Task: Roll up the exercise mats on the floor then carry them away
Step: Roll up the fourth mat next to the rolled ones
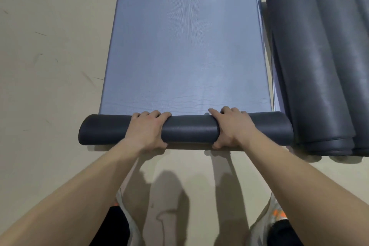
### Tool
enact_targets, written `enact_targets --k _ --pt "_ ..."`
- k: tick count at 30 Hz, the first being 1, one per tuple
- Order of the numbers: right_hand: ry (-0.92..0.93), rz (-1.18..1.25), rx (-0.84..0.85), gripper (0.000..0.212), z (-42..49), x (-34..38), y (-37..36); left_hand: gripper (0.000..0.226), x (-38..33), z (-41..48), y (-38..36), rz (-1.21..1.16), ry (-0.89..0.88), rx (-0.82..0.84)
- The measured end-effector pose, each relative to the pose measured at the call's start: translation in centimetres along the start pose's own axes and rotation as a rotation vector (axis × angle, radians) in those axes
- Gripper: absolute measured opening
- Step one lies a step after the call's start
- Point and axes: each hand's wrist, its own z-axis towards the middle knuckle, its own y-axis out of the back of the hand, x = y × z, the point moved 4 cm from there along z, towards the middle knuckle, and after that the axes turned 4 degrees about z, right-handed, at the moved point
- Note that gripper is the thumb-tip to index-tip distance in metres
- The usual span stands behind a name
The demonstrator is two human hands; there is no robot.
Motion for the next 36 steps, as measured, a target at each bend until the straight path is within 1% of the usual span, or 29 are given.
enact_targets --k 2,3,4,6,7,8,10,11,12,13,14,16,17,18,19,20,22,23,25,27,28,30,31,34,36 --pt "0.005 -0.061 -0.262 0.096 -1.8 0.5 -1.7 0.088 0.6 1.4 1.0 -0.069 -0.024 0.127" --pt "0.005 -0.052 -0.337 0.092 -2.1 0.7 -2.3 0.089 1.0 2.1 1.5 -0.11 -0.031 0.209" --pt "-0.007 -0.037 -0.362 0.089 -1.8 0.5 -2.4 0.092 1.3 2.8 2.0 -0.136 -0.034 0.281" --pt "-0.008 -0.008 -0.299 0.086 -0.1 -0.1 -0.6 0.098 1.7 4.2 2.8 -0.147 -0.009 0.354" --pt "0.003 0.006 -0.237 0.087 0.9 -0.3 0.3 0.102 1.8 4.5 3.2 -0.109 0.017 0.338" --pt "0.017 0.017 -0.171 0.088 1.8 -0.5 1.1 0.106 1.6 4.4 3.2 -0.025 0.042 0.259" --pt "0.043 0.045 -0.048 0.093 3.2 -0.9 2.5 0.108 0.7 3.1 2.7 0.143 0.085 0.025" --pt "0.052 0.058 -0.006 0.097 3.7 -1.0 3.0 0.106 0.2 2.4 2.5 0.158 0.1 -0.05" --pt "0.061 0.061 0.004 0.1 4.0 -1.0 3.4 0.104 0.0 2.4 2.3 0.13 0.102 -0.083" --pt "0.069 0.047 -0.029 0.103 3.9 -0.8 3.6 0.102 0.2 2.7 2.4 0.094 0.095 -0.08" --pt "0.072 0.025 -0.12 0.106 3.6 -0.7 3.5 0.102 0.6 3.5 2.7 0.067 0.079 -0.064" --pt "0.065 -0.053 -0.362 0.106 2.2 -0.2 2.6 0.105 1.6 5.3 3.5 0.013 0.04 0.002" --pt "0.069 -0.08 -0.455 0.105 1.6 0.1 1.6 0.107 1.8 6.0 4.0 -0.016 0.02 0.033" --pt "0.072 -0.082 -0.511 0.104 1.2 0.4 0.6 0.108 1.8 6.3 4.1 -0.028 0.005 0.035" --pt "0.067 -0.075 -0.539 0.104 1.3 0.5 0.0 0.109 1.7 6.2 4.0 -0.018 -0.002 -0.001" --pt "0.064 -0.066 -0.547 0.103 1.9 0.3 0.1 0.11 1.5 5.7 3.7 0.0 0.005 -0.079" --pt "0.066 -0.059 -0.497 0.104 3.5 0.0 1.2 0.115 1.1 3.9 2.4 0.072 0.04 -0.244" --pt "0.071 -0.06 -0.449 0.107 4.3 -0.2 1.9 0.12 0.8 3.0 1.5 0.111 0.053 -0.282" --pt "0.069 -0.054 -0.364 0.116 5.7 -0.4 2.6 0.124 0.8 3.2 0.6 0.13 0.067 -0.294" --pt "0.039 -0.091 -0.369 0.127 6.1 -0.4 2.5 0.12 1.6 5.2 1.2 0.083 0.052 -0.289" --pt "0.033 -0.12 -0.398 0.129 6.0 -0.1 2.2 0.12 2.1 6.2 1.7 0.057 0.035 -0.268" --pt "0.034 -0.135 -0.466 0.124 6.0 0.3 1.7 0.122 2.9 7.7 2.2 0.035 0.007 -0.197" --pt "0.023 -0.134 -0.468 0.121 6.1 0.2 1.7 0.123 2.9 8.0 2.2 0.034 -0.004 -0.177" --pt "0.03 -0.173 -0.394 0.113 6.7 0.1 2.5 0.126 2.3 7.7 1.9 0.067 0.016 -0.159" --pt "0.044 -0.19 -0.321 0.11 6.1 0.3 2.3 0.128 1.5 6.6 1.6 0.116 0.021 -0.115"
